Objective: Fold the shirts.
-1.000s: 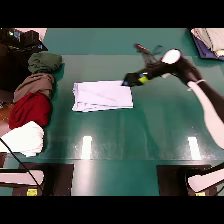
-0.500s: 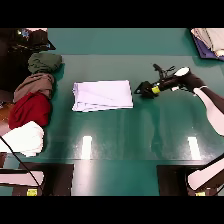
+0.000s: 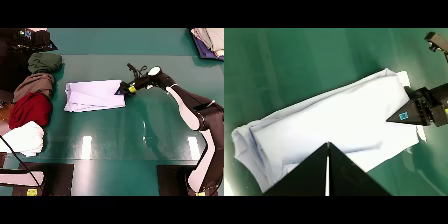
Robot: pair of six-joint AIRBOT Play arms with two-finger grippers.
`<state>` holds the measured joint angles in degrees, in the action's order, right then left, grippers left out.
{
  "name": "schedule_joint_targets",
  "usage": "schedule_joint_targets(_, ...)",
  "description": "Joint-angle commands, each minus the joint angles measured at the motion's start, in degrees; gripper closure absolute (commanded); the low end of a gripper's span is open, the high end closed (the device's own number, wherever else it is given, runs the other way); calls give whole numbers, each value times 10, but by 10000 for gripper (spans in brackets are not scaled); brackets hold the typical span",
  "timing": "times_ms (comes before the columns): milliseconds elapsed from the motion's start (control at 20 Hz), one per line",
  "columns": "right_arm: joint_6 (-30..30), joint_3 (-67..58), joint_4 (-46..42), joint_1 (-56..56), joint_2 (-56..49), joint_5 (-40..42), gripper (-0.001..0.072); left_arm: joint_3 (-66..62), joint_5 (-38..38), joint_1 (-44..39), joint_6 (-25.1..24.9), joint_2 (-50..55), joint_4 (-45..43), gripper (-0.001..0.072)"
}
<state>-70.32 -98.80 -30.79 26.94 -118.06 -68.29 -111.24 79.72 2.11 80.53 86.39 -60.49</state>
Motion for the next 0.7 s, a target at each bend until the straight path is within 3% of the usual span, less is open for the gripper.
schedule_joint_targets(0, 1, -28, 6, 2, -2, 5, 699, 0, 8, -1, 1, 0, 0, 683)
schedule_joint_targets(200, -7, 48, 4, -68, 85, 55, 700, 0, 32, -5, 1, 0, 0, 682)
schedule_joint_targets(350, -10, 148, -66, -160, 194, 84, 700, 0, 32, -20, 0, 0, 0, 682)
schedule_joint_targets(500, -37, 259, -136, -292, 315, 114, 700, 0, 24, -42, 0, 0, 0, 683)
schedule_joint_targets(650, -55, 362, -153, -450, 422, 159, 700, 0, 6, -65, 0, 0, 0, 682)
